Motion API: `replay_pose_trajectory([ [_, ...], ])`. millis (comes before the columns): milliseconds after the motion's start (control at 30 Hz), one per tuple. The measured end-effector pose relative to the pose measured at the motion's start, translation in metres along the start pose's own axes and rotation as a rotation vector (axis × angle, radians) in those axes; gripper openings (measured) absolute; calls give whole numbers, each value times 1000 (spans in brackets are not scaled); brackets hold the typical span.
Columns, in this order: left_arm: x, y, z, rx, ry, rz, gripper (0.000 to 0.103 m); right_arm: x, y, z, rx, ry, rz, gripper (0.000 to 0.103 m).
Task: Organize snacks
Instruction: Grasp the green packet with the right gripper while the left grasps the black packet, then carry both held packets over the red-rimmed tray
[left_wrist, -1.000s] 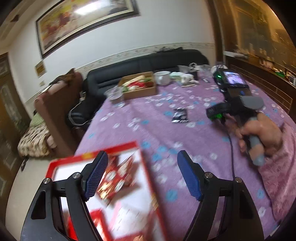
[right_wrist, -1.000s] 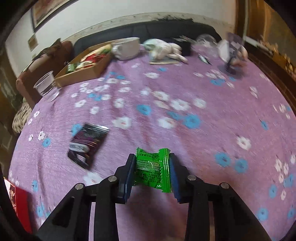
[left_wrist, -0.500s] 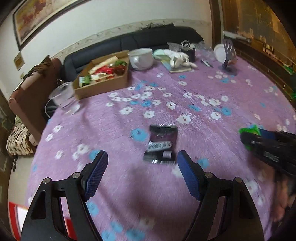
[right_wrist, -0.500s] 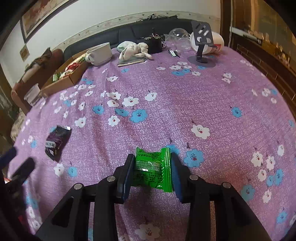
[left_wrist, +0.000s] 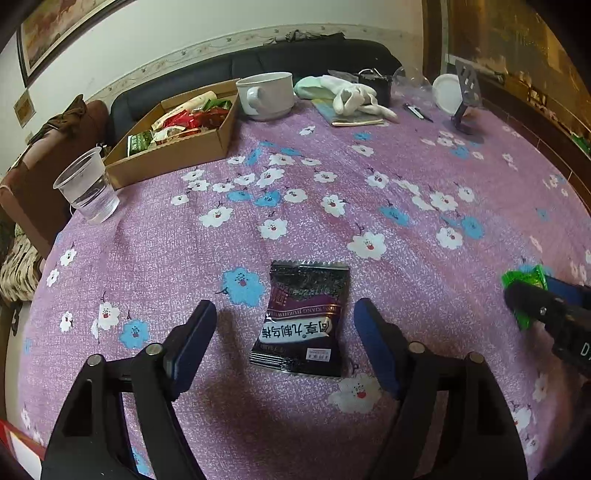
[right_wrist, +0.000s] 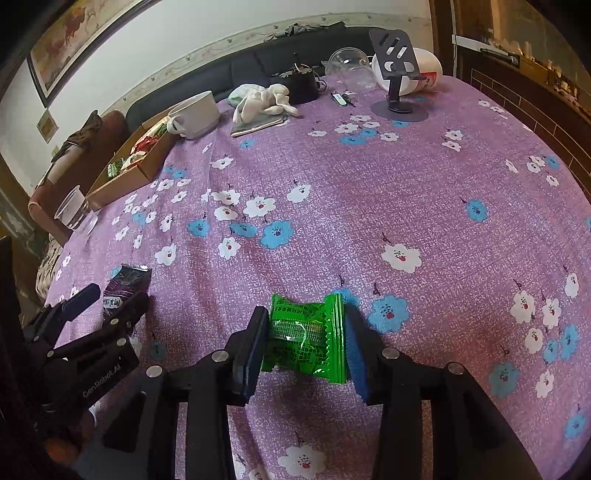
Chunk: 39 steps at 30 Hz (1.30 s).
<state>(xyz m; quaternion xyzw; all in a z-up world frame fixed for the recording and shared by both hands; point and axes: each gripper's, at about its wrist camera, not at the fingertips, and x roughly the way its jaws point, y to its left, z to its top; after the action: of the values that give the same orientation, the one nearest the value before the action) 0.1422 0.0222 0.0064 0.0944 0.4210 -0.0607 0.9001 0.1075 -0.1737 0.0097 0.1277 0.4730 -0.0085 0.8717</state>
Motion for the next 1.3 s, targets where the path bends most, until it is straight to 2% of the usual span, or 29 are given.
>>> replay_pose_trajectory([
  [33,-1,-2,-1,6,-4,5,57,0,0,0,0,1,0,43],
  [100,-4,-7,-2,18,-5,7,37,0,0,0,2,1,1,43],
  [200,-8,-16,-6,33,-8,25,34,0,0,0,2,2,1,43],
  [433,-42,-26,-32,22,-24,10,33,-1,-4,2,24,13,25,41],
  [800,-167,-30,-88,-21,-241,96,33,-1,-2,0,10,4,15,40],
  [1067,-224,-18,-108,-13,-328,127,33,-6,5,-11,-18,-23,-40,38],
  [1233,-244,-7,-117,-37,-367,110,33,-33,-2,-40,33,-4,48,38],
  [1300,-251,-2,-122,-50,-383,101,33,-43,-8,-52,71,17,138,38],
])
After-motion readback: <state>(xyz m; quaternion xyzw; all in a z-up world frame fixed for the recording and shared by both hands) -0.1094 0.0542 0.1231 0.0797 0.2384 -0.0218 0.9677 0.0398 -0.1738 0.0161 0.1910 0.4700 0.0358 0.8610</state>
